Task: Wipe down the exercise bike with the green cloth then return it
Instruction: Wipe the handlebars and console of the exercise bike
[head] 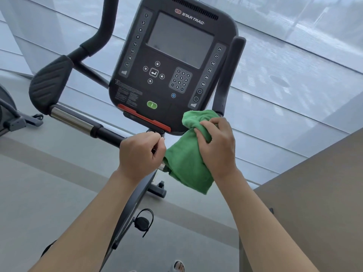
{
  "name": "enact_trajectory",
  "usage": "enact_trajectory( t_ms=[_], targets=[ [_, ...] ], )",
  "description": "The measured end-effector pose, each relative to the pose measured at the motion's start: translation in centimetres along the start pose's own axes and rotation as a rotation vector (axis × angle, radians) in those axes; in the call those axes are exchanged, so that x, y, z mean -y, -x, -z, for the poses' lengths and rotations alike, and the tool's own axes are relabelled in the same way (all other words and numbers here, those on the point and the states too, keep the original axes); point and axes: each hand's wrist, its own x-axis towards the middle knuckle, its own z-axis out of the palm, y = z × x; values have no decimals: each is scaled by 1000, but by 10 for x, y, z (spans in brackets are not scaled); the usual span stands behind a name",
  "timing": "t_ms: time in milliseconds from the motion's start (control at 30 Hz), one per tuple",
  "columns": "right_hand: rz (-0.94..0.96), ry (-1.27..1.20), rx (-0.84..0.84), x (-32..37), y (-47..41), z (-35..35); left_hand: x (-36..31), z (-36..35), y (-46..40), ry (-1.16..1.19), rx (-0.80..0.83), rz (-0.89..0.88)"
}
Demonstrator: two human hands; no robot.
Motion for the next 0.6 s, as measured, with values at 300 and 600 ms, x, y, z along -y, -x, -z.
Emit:
enact_trajectory(
  t_ms=[300,600],
  targets=[
    [184,-126,212,-6,33,53,0,3,-1,21,36,23],
    [206,-124,148,-38,5,98,-23,5,-6,190,86,281]
  ],
)
